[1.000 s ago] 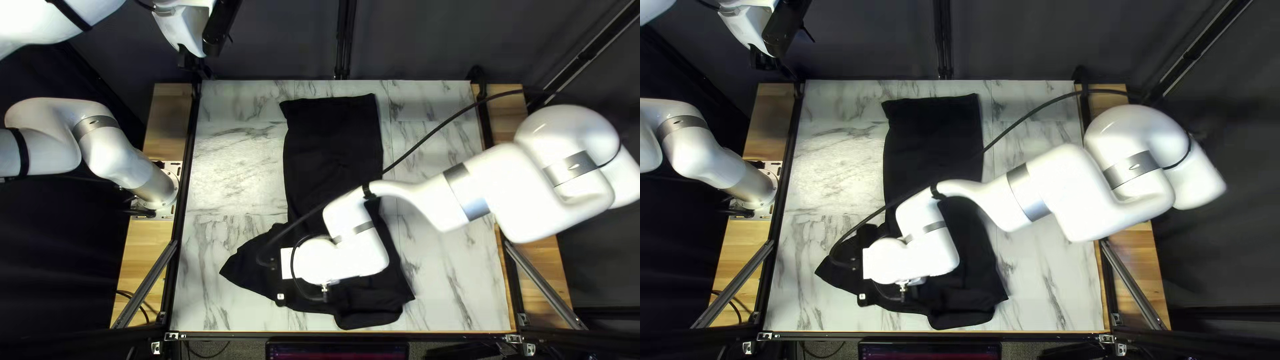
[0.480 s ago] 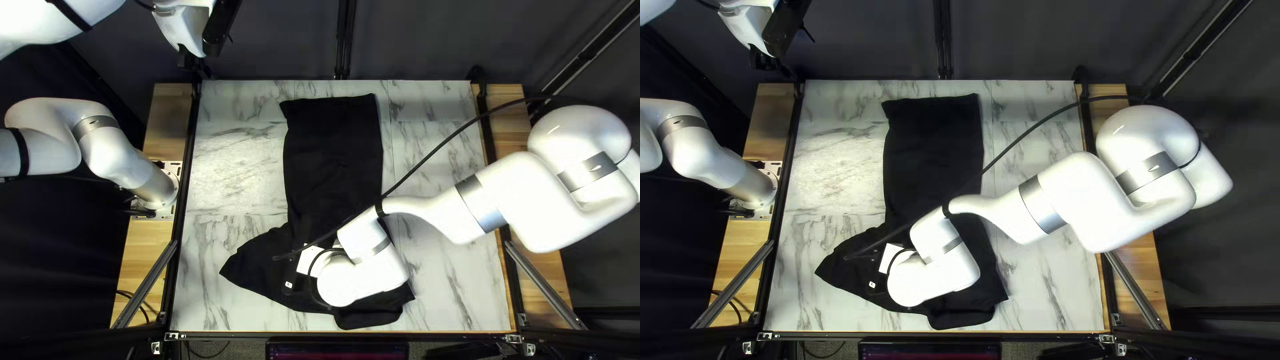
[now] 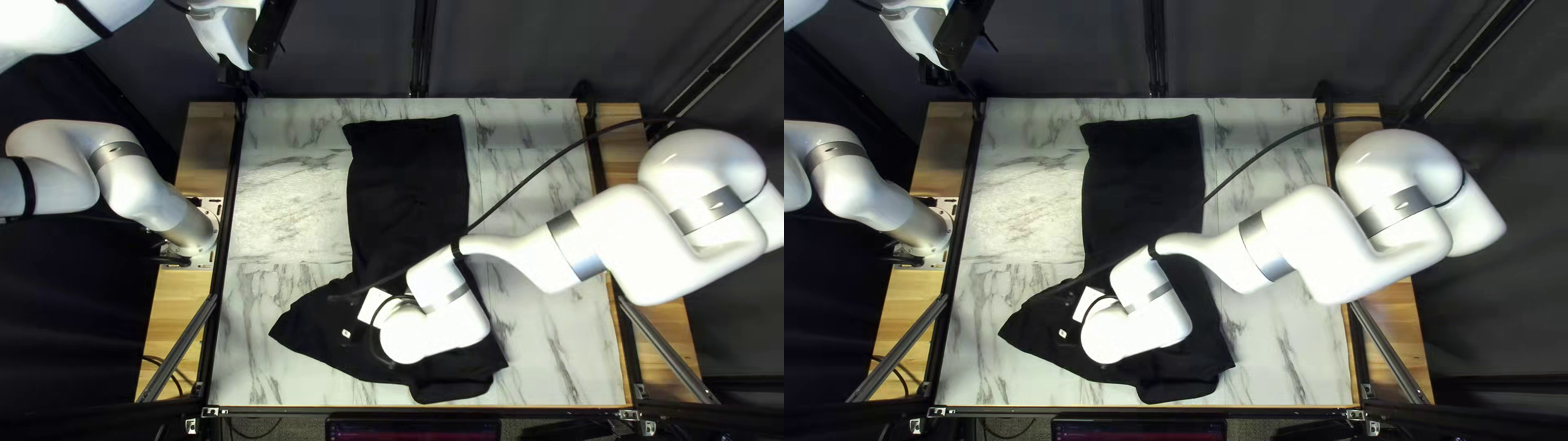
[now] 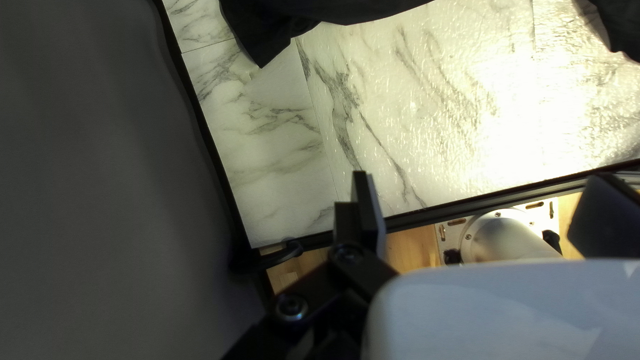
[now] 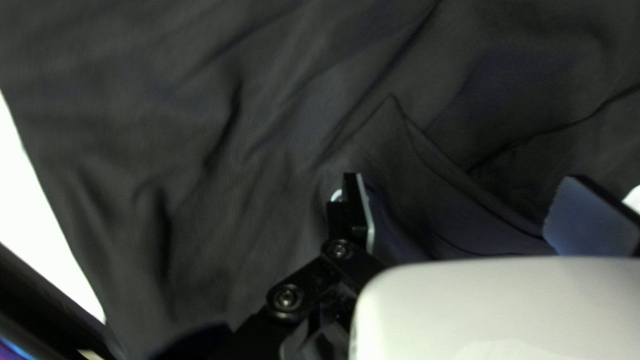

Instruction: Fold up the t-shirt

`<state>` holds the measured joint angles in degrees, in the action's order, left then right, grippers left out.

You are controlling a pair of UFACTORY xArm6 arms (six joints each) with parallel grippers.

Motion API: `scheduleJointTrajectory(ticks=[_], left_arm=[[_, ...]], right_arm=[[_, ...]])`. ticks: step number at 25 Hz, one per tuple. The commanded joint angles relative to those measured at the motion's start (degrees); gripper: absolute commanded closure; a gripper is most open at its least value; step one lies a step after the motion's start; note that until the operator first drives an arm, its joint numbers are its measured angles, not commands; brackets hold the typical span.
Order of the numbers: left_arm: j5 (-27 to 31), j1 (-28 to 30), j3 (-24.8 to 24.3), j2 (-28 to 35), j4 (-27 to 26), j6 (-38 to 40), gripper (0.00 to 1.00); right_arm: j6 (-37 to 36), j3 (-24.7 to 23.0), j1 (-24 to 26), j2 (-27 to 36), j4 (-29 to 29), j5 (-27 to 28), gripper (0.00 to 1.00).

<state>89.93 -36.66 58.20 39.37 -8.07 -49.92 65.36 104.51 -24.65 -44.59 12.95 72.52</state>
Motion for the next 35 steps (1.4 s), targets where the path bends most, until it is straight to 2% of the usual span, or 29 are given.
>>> scheduleJointTrajectory(ticks=[1, 6, 10, 12, 13, 14, 20, 29, 34, 35], left_arm=[[0.0, 0.0, 0.0, 0.0, 0.0, 0.0, 0.0], [0.0, 0.0, 0.0, 0.0, 0.0, 0.0, 0.0], [0.0, 0.0, 0.0, 0.0, 0.0, 0.0, 0.0], [0.0, 0.0, 0.0, 0.0, 0.0, 0.0, 0.0], [0.0, 0.0, 0.0, 0.0, 0.0, 0.0, 0.0], [0.0, 0.0, 0.0, 0.0, 0.0, 0.0, 0.0], [0.0, 0.0, 0.0, 0.0, 0.0, 0.0, 0.0], [0.0, 0.0, 0.0, 0.0, 0.0, 0.0, 0.0], [0.0, 0.0, 0.0, 0.0, 0.0, 0.0, 0.0], [0.0, 0.0, 0.0, 0.0, 0.0, 0.0, 0.0]], right_arm=[[5.4, 2.0, -0.7, -1.9, 0.2, 2.0, 0.04], [7.5, 1.7, -0.9, -2.0, 0.2, 2.8, 0.04], [7.3, 5.7, -0.9, -4.8, 0.1, 4.4, 0.07], [7.1, 6.5, -0.8, -5.8, 0.0, 4.8, 0.38], [7.1, 6.9, -0.7, -6.0, 0.0, 5.0, 0.97], [7.1, 7.0, -0.7, -6.2, -0.1, 5.1, 1.0], [7.1, 10.6, -1.1, -7.9, -0.1, 7.8, 1.0], [10.5, 9.0, -5.1, -3.8, 1.7, 11.1, 1.0], [14.1, 2.0, -8.3, 1.6, 3.1, 9.9, 1.0], [15.6, -2.0, -9.1, 4.2, 3.5, 8.3, 1.0]])
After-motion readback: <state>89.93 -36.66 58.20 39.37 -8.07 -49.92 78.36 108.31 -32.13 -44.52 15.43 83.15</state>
